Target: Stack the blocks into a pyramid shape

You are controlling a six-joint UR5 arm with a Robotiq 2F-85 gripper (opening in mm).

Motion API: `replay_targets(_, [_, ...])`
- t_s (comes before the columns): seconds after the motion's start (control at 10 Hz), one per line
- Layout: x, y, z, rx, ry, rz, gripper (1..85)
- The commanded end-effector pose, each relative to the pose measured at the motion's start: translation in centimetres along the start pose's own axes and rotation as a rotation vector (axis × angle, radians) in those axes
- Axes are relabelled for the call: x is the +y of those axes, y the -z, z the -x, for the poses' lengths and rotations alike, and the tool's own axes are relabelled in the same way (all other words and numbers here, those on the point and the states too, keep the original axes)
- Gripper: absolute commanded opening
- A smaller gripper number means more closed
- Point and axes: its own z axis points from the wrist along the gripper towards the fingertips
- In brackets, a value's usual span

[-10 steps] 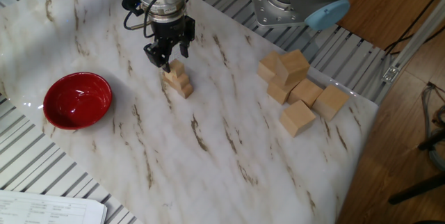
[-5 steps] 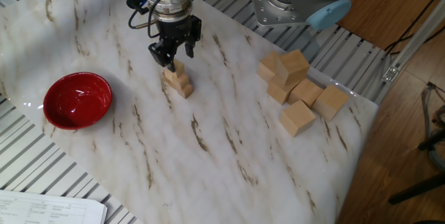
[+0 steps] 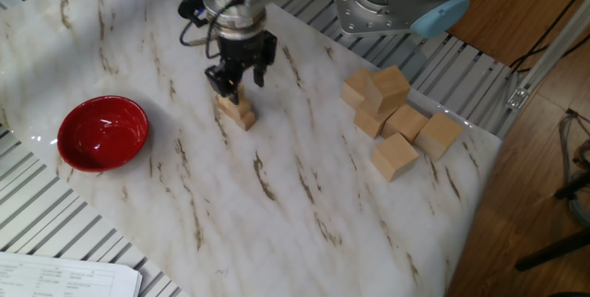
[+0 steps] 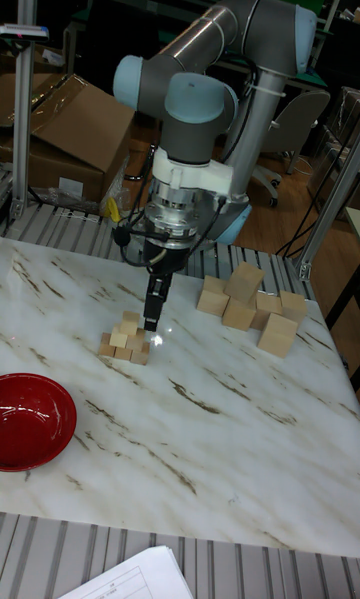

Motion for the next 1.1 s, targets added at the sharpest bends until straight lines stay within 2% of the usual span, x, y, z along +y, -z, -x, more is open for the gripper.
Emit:
replay_targets(0.0, [-0.3, -1.7, 2.9, -0.007, -0.051, -0.055, 55.0])
replay_targets(0.1, [-0.4, -2.0, 3.1, -0.003, -0.064, -0.065, 51.7])
replay_targets(0.2, [-0.8, -2.0, 2.7, 0.014, -0.086, -0.082, 40.7])
replay_targets(0.4, [-2.1, -1.4, 0.7, 0.083, -0.169, -0.151, 19.0])
replay_targets(0.5, [-2.4, -1.3, 0.5, 0.088, -0.187, -0.158, 10.0])
replay_targets(0.6, [-2.4, -1.2, 0.9, 0.07, -0.211, -0.159, 9.3])
replay_targets(0.7, [-2.7, -0.9, 1.2, 0.049, -0.278, -0.181, 1.0])
replay_targets(0.8, [-2.6, -0.9, 1.0, 0.054, -0.336, -0.182, 1.0])
replay_targets(0.9, [-3.1, -0.7, 0.3, 0.071, -0.377, -0.209, 1.0])
replay_targets(1.0, [-3.4, -0.3, 0.4, 0.055, -0.451, -0.234, 1.0])
